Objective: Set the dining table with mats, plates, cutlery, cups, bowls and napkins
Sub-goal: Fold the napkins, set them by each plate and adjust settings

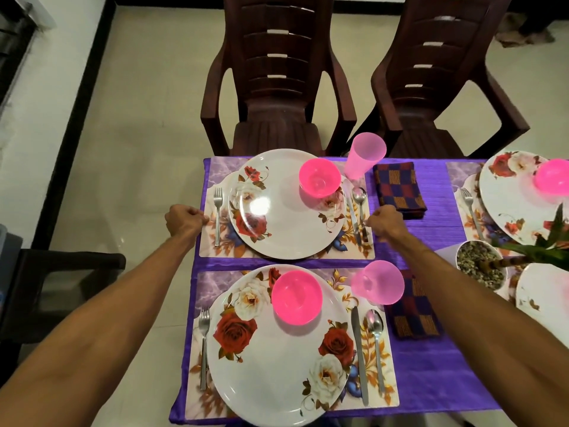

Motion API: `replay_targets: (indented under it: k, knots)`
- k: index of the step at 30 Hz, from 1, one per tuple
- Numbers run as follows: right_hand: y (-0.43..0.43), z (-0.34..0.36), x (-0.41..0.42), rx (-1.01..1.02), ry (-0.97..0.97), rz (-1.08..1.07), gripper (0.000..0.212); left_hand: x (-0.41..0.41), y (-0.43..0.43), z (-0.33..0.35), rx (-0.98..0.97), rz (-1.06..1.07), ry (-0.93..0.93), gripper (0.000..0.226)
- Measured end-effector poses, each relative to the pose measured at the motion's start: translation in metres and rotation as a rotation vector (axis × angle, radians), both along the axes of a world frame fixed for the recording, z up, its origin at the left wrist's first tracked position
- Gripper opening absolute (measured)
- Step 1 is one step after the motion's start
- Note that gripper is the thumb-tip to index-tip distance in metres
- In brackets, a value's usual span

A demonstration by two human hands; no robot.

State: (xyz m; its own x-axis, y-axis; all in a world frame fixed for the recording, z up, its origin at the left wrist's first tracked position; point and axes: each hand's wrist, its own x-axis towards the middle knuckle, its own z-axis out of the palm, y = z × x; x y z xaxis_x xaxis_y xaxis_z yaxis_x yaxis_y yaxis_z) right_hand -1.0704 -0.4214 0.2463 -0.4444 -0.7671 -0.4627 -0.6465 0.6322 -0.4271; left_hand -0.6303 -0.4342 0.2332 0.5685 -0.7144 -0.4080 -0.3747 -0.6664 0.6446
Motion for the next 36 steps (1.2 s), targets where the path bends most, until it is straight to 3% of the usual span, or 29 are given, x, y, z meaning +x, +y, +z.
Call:
replay_targets:
  k: [22,31,36]
  knots:
    - [0.001,0.007,0.007,0.027,0.031,0.070,0.017,0.002,0.008,-0.012,-0.004,-0.016,-0.070,0.013]
    - [0.002,0.025,0.017,-0.060,0.045,0.118,0.017,-0.020,0.017,0.007,-0.135,-0.170,-0.177,0.014]
    - [-0.003,0.027,0.023,-0.102,0.041,0.115,0.019,-0.041,0.011,0.012,-0.107,-0.242,-0.228,0.028]
